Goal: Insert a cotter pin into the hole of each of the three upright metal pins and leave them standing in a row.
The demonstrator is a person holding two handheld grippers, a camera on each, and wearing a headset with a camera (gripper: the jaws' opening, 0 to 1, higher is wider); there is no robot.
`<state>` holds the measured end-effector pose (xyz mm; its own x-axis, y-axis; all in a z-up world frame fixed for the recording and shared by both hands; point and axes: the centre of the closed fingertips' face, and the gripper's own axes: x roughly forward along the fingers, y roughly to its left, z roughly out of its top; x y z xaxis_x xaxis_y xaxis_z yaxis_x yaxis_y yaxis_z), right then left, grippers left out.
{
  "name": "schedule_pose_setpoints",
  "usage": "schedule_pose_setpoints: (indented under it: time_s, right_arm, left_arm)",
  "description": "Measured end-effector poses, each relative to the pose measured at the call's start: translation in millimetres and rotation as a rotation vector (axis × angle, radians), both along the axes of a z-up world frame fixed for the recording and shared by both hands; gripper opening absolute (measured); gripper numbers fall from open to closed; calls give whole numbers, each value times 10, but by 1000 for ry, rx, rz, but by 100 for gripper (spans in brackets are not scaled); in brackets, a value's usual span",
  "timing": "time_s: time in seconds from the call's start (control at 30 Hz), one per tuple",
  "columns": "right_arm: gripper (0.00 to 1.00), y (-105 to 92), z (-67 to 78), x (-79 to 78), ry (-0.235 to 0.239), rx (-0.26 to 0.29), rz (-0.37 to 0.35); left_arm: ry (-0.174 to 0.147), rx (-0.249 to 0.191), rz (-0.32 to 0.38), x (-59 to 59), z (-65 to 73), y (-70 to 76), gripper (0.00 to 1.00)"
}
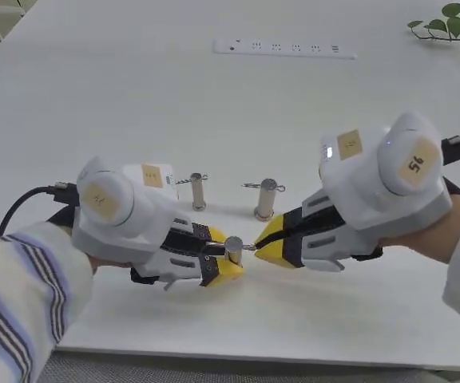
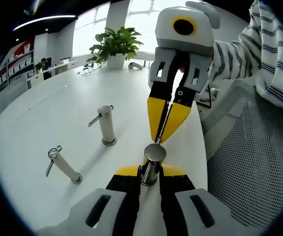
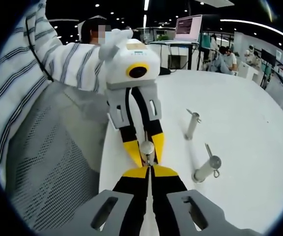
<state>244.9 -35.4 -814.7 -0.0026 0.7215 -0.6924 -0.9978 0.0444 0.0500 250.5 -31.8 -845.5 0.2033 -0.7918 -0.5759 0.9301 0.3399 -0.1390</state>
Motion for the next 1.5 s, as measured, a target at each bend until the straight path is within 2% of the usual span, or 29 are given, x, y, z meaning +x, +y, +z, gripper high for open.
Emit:
schedule_pose_setpoints:
  time_s: [0.63,0.87,0.97,1.13,1.33,1.5]
  right_arm:
    - [3,38,-15,26,16,15,-17]
    - [10,22,-13,55,-8,22,-16]
    - [11,23,-12,53,-6,35,-24]
    - [15,53,-21,31,8,50,-17]
    - [22,146,-24,11,13,87,-5]
    - [24,206,-67,-4,34,99,-7]
  left_arm:
    - [3,15,-2,0,-18,-7,13]
    - [-3,30,-6,-6,-33,-12,13]
    - [-4,49,-9,-11,-57,3,13]
    - [-3,50,-16,-27,-43,23,14]
    - [-10,53,-18,-48,-11,89,26]
    - [7,62,-30,-127,13,199,32]
